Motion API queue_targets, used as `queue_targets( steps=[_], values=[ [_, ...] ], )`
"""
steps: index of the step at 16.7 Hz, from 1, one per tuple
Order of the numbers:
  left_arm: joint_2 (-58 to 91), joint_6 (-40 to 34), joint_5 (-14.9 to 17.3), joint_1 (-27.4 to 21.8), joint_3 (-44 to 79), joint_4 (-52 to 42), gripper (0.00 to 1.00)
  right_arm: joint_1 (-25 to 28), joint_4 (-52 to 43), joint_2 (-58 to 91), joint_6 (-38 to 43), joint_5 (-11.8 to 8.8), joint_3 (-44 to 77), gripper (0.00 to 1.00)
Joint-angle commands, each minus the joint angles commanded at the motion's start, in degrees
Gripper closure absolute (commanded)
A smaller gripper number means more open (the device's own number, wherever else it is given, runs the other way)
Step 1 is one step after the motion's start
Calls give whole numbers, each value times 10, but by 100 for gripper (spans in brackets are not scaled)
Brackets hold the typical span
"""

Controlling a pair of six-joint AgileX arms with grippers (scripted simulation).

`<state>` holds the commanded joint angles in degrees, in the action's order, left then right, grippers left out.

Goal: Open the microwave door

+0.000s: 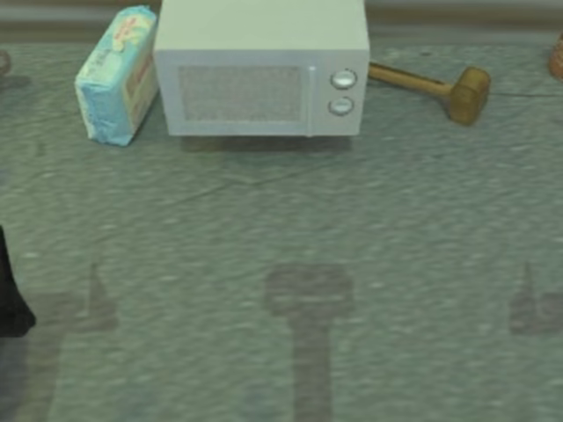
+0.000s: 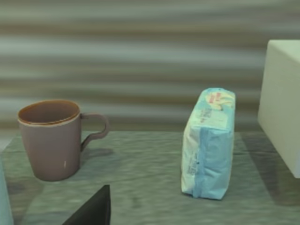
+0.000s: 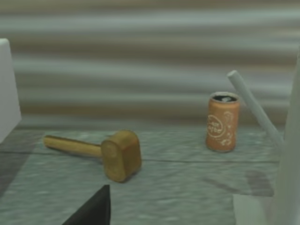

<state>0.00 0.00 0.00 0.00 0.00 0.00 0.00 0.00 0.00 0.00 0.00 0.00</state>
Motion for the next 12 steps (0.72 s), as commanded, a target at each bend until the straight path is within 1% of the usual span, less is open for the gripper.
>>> queue_targets(
  steps=[3,6,9,12],
  values=[
    [4,-1,0,-1,5,-2,0,0,0,0,0,0,0,0],
    [42,-14,-5,-14,54,-21,0,0,0,0,0,0,0,0],
    [122,-38,-16,-39,149,-63,0,0,0,0,0,0,0,0],
    [237,-70,-32,-72,280,-125,0,0,0,0,0,0,0,0]
  ],
)
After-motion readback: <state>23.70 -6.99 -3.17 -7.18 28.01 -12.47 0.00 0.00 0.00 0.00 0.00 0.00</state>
